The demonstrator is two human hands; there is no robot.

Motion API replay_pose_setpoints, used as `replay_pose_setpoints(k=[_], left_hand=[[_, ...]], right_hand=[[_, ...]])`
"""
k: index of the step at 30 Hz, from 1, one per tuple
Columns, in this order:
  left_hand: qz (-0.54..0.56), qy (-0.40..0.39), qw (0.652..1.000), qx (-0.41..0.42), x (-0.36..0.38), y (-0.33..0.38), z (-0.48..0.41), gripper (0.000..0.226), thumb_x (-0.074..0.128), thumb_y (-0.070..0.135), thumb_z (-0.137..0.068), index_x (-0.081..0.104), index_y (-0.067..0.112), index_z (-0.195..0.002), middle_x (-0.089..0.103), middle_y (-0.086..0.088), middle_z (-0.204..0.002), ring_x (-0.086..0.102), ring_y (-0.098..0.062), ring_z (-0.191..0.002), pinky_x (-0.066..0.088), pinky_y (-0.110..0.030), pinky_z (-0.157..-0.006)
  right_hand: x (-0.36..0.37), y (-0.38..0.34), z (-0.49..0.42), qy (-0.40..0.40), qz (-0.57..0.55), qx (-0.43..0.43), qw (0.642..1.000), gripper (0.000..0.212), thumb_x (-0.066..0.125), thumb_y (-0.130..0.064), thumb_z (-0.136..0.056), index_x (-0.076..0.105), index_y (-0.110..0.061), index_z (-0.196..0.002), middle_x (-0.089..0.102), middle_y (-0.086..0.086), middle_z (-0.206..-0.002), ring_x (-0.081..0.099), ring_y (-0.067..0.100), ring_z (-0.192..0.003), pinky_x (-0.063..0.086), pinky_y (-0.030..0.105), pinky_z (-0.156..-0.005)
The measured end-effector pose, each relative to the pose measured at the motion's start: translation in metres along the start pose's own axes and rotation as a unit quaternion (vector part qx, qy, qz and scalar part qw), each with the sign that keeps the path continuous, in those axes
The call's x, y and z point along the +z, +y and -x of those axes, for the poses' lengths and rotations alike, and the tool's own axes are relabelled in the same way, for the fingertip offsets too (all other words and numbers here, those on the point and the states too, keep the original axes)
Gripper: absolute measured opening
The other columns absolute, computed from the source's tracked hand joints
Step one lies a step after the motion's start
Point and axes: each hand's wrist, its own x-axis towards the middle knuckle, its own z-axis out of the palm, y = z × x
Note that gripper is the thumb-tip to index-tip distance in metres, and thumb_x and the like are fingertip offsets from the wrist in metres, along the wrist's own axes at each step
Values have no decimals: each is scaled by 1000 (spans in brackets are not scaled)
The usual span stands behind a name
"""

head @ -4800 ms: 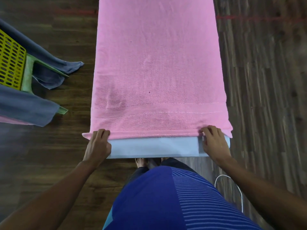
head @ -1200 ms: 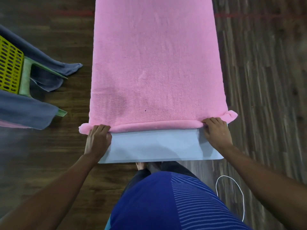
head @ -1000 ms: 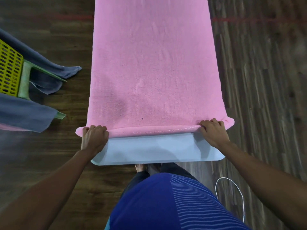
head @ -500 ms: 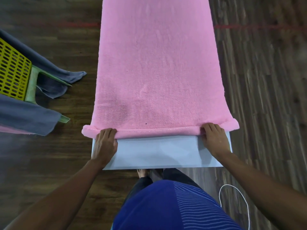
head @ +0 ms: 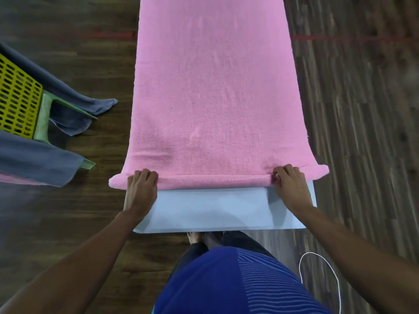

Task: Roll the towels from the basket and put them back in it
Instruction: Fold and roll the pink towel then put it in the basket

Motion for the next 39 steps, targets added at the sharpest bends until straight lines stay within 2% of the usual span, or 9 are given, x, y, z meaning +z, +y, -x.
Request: replay_pose_setpoints(k=[5,8,13,17,21,26,31,35,39], left_hand=[[8,-14,998,56,0,-5,12,42,66,-6,-70,61,-1,-111,62,-17,-109,56,-34,-99,50,-47,-83],[5,-31,999,40,-4,-3,5,37,65,-4,-75,61,0,-112,64,-17,-109,58,-35,-98,50,-48,-81],[15,-84,996,2,-17,-2,-19,21,43,17,-84,63,8,-85,66,-11,-75,57,-32,-69,44,-44,-73],[50,-159,985,-39,-18,-6,-29,14,45,16,-93,52,13,-81,65,-14,-79,58,-36,-74,36,-39,-70],[-6,-56,998,-22,-10,-8,-27,14,60,3,-83,59,6,-97,58,-15,-92,50,-33,-83,43,-49,-75],[48,-7,997,54,-1,-4,-12,35,66,-15,-68,63,0,-100,61,-16,-95,54,-33,-86,50,-49,-74],[21,-43,998,36,-1,-5,-6,47,73,-3,-68,60,-2,-114,62,-19,-108,58,-35,-97,52,-49,-81],[10,-47,999,24,-9,0,-21,21,58,10,-79,66,4,-97,67,-13,-91,59,-34,-82,48,-47,-76],[-29,-167,985,-23,-24,1,-41,33,31,33,-83,59,16,-77,66,-7,-78,56,-29,-76,36,-42,-82]], right_hand=[[5,4,14,-4,4,-66,998,42,69,0,-71,61,-5,-112,63,12,-113,56,33,-100,45,43,-86],[3,3,9,4,15,-49,999,38,66,-4,-78,61,-8,-116,67,9,-111,60,32,-102,41,43,-96],[-11,1,-5,-42,35,-6,999,27,35,-29,-84,53,-14,-98,65,3,-75,60,30,-76,37,42,-83],[-12,5,-15,-147,13,10,989,26,36,-33,-91,50,-16,-105,64,5,-84,58,30,-85,34,41,-78],[-9,7,-18,-37,41,26,998,16,63,-19,-87,58,-12,-101,58,11,-97,51,34,-87,38,44,-76],[-1,5,-9,17,16,-60,998,13,62,-3,-80,62,-9,-92,62,10,-93,54,32,-79,38,38,-68],[1,5,-7,-50,13,-52,997,37,69,-8,-70,61,-8,-106,65,9,-104,60,31,-93,47,42,-85],[-6,3,-16,-54,30,-45,997,27,47,-25,-82,66,-13,-97,67,3,-93,59,27,-84,41,39,-79],[-7,3,-27,-120,65,-3,991,28,44,-27,-93,68,-14,-92,56,2,-107,45,24,-98,32,38,-86]])
